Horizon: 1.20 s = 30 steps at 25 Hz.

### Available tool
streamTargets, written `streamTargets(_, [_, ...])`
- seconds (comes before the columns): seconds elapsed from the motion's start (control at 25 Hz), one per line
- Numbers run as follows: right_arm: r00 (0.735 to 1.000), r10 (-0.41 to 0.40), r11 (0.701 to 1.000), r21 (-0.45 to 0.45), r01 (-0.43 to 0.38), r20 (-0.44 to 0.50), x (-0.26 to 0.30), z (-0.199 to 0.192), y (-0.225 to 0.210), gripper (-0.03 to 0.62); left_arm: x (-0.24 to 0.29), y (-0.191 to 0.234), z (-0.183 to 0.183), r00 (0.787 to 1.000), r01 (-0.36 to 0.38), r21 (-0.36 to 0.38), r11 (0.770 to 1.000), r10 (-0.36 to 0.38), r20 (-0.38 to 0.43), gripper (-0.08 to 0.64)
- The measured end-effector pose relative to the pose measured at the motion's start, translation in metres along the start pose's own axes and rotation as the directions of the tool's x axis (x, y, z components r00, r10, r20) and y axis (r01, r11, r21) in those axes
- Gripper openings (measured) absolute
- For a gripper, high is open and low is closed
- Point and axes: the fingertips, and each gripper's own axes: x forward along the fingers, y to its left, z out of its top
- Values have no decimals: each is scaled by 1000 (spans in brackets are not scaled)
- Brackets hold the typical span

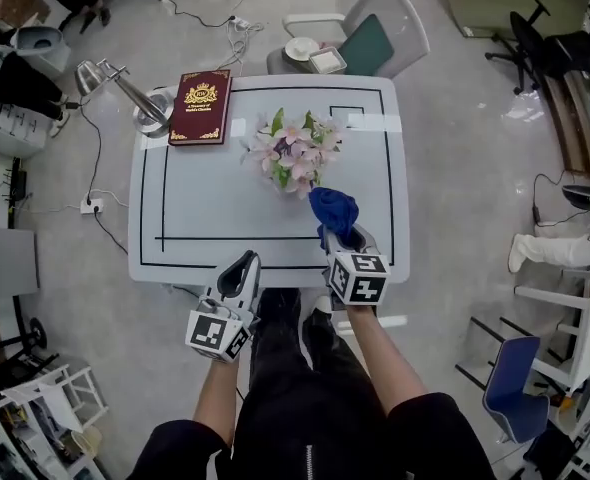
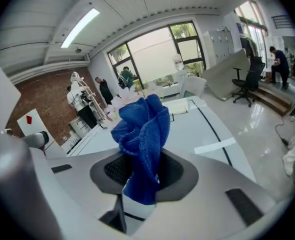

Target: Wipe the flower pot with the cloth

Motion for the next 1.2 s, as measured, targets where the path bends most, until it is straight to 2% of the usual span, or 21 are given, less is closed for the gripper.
streamTargets(0.12, [993, 91, 996, 18, -92, 69, -47, 14, 11, 110, -22, -27, 16, 999, -8, 20, 1000, 7, 35, 32])
streamTargets(0.24, [968, 197, 979, 25, -203, 153, -88, 33, 29, 110, -43, -48, 31, 998, -27, 35, 999, 25, 64, 31])
streamTargets(0.44, [937, 249, 968, -32, -249, 246, -144, 56, 56, 110, -62, -73, 46, 995, -33, 56, 998, 27, 95, 32])
streamTargets(0.56, [929, 247, 969, -50, -243, 274, -165, 58, 66, 110, -61, -82, 49, 995, -5, 72, 997, -2, 99, 32])
streamTargets(0.8, [928, 221, 973, -140, -186, 300, -196, 51, 94, 110, -66, -90, 66, 992, 26, 114, 993, -40, 119, 31])
streamTargets(1.2, [929, 211, 971, -173, -164, 304, -196, 44, 133, 109, -78, -76, 77, 996, 0, 100, 995, -9, 89, 31])
